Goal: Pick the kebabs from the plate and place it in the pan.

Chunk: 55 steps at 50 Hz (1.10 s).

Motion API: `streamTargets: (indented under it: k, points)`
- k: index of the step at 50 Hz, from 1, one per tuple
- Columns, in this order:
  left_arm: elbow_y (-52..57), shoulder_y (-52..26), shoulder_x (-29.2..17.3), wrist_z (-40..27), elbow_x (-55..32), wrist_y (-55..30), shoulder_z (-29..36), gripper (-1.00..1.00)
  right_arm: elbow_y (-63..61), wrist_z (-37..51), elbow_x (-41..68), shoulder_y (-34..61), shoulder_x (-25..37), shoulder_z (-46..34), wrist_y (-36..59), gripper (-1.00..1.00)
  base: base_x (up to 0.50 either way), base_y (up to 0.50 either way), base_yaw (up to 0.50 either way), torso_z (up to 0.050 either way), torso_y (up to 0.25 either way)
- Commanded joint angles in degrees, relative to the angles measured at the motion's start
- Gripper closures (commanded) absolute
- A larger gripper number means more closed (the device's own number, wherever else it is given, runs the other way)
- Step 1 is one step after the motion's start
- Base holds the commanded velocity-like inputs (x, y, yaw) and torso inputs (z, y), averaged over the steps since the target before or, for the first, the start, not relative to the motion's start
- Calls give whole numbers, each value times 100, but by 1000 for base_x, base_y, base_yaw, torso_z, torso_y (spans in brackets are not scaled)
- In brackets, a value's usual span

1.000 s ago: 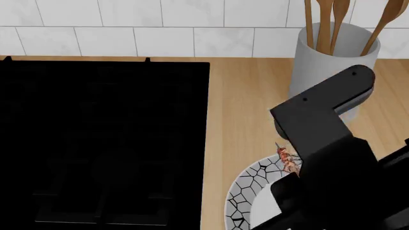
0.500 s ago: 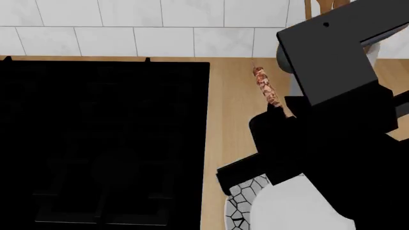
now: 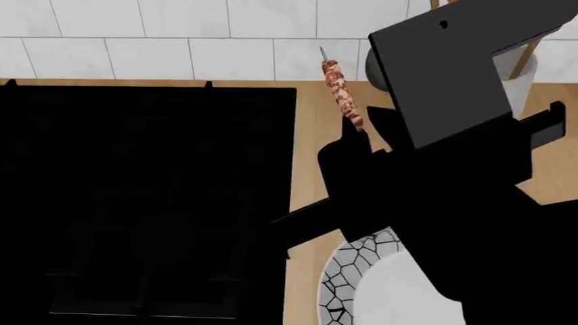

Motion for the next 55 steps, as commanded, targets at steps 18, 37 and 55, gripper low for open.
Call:
streamTargets:
  k: [18,37,55]
  points:
    - [0,0,481,465,-33,61,-122,-100,-10,-176,-531,-65,-188,-143,114,100,1,271,0,0,0]
    - [0,0,106,30,81,3,42,-100,129,-273,-687,17,-261,-295,235,100,0,458,0,0,0]
    - [0,0,262,178,28,-6,-43,-100,149,-320,-758,48,-295,-343,227,100,0,492,0,0,0]
